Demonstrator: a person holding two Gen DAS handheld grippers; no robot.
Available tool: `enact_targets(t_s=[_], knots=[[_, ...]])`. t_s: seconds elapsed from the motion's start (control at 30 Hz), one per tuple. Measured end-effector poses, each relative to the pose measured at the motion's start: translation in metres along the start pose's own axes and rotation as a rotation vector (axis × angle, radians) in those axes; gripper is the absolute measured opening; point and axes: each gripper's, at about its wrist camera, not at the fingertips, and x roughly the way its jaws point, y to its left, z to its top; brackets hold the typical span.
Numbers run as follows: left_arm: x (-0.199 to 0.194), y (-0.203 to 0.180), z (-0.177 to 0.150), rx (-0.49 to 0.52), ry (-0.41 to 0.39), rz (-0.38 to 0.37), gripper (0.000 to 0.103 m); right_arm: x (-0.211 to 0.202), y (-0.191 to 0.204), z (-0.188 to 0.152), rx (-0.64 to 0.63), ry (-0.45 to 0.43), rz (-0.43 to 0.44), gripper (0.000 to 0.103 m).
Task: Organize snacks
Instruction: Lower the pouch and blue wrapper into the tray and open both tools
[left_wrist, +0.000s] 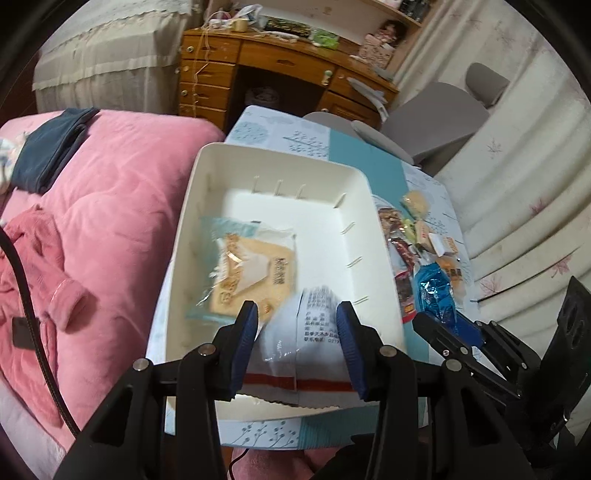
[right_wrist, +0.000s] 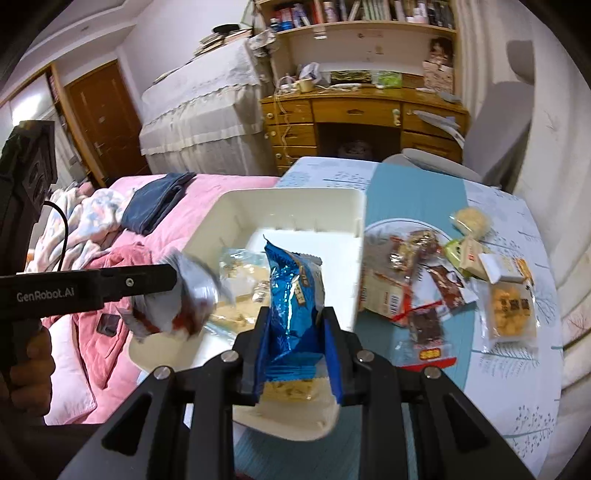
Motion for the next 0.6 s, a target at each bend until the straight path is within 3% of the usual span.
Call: enact_targets(t_s=[0.1, 0.13, 0.17, 0.23, 0.6], knots=[[-0.001, 0.006, -0.004, -0.016, 0.006, 0.016, 0.046, 0.004, 0.010, -0.001, -0.021, 0.010, 0.018, 0.028], [0.000, 0.007, -0.004, -0.018, 0.011, 0.022, 0.051, 0.006, 0.012, -0.002, -0.026, 0.024, 0.027, 0.032], [0.001, 0.008, -0.005, -0.019, 0.019, 0.037, 0.064, 0.009, 0.014, -0.003, -0.028, 0.038, 0.030, 0.037], [0.002, 0.008, -0.006, -0.016, 0.023, 0.042, 0.068, 0.011, 0.015, -0.004, -0.023, 0.054, 0.033, 0.058], [0.012, -0.023, -0.008, 0.068, 0.081, 0.041, 0.078, 0.010, 0.002, -0.015, 0.034, 0.087, 0.008, 0.063]])
